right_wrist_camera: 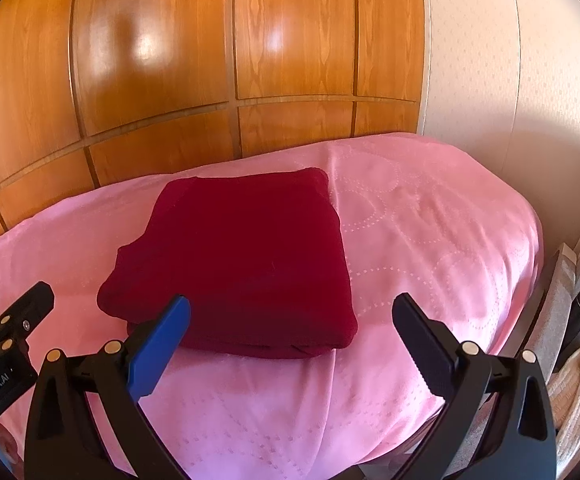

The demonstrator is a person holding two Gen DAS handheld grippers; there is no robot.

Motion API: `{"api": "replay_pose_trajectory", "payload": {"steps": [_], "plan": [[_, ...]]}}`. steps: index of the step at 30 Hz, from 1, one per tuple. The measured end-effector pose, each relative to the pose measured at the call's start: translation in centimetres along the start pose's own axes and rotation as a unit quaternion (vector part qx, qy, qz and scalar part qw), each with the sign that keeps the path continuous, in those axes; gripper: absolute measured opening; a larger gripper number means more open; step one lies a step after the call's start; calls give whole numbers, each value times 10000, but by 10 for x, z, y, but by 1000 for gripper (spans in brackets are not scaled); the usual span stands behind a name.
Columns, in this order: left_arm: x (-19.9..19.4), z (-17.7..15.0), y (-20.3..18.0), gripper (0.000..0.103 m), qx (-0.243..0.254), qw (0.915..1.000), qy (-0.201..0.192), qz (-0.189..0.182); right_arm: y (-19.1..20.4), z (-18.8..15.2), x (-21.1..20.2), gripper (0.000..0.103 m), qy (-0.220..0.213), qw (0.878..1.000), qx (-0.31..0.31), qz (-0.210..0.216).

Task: Fold small clothes

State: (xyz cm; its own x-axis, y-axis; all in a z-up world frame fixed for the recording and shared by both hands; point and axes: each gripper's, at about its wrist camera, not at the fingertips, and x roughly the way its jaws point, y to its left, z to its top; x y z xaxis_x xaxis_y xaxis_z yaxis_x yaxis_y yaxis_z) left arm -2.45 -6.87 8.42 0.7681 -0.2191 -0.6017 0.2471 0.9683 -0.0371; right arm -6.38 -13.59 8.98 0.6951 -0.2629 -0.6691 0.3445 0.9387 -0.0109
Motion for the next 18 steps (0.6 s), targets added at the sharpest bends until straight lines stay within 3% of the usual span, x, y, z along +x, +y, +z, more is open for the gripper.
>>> {"api": "replay_pose_trajectory", "payload": {"steps": [13,18], "plan": [[5,0,5,99,-122,9999,43,11,0,-3,7,101,102,9999,42,18],[14,-2,9,99,-181,9995,261,81,-7,3,10,101,79,9999,113,89]]}}
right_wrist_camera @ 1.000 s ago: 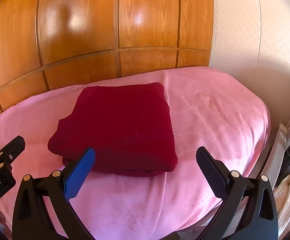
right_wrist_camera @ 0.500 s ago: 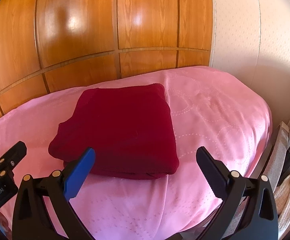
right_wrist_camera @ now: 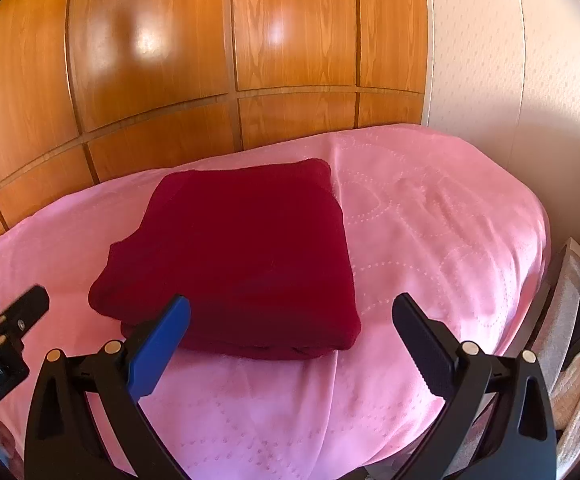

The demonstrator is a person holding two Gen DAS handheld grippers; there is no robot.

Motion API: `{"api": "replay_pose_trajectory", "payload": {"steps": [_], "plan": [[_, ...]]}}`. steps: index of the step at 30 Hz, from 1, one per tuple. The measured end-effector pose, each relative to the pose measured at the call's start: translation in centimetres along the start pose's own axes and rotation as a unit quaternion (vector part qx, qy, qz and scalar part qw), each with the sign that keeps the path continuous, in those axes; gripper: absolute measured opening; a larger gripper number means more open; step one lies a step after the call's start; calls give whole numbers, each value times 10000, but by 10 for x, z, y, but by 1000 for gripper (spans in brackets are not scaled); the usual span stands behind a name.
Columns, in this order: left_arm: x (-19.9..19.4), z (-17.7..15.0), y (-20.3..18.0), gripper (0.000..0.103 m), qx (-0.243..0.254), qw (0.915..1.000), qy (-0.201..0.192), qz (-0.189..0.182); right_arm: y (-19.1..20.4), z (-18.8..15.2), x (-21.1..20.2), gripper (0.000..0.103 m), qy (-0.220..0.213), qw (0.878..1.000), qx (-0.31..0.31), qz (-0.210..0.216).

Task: Fold small clothes

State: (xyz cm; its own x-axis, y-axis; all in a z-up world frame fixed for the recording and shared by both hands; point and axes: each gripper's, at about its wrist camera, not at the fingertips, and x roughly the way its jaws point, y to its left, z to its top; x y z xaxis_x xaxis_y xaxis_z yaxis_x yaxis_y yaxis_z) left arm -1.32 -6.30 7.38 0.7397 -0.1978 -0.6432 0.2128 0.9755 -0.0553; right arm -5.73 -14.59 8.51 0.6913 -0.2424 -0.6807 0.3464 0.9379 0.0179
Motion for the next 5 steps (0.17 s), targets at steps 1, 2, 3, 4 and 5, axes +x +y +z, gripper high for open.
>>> {"api": "replay_pose_trajectory", "payload": {"steps": [1,2,3,4,5], "plan": [[2,-1,1,99,10,10000,17,8,-6,5,2,101,-23,10000,87,37],[5,-1,2,99,37,10000,44,9,-12,8,4,101,-30,9998,174,25],[8,-2,3,99,70,9999,94,24,-23,15,10,101,3,9995,331,9],[13,-5,6,99,88,9998,174,62,-33,20,17,101,65,9988,485,-1],[16,-7,8,99,89,9997,221,75,-47,27,28,101,136,9974,705,-39]]}}
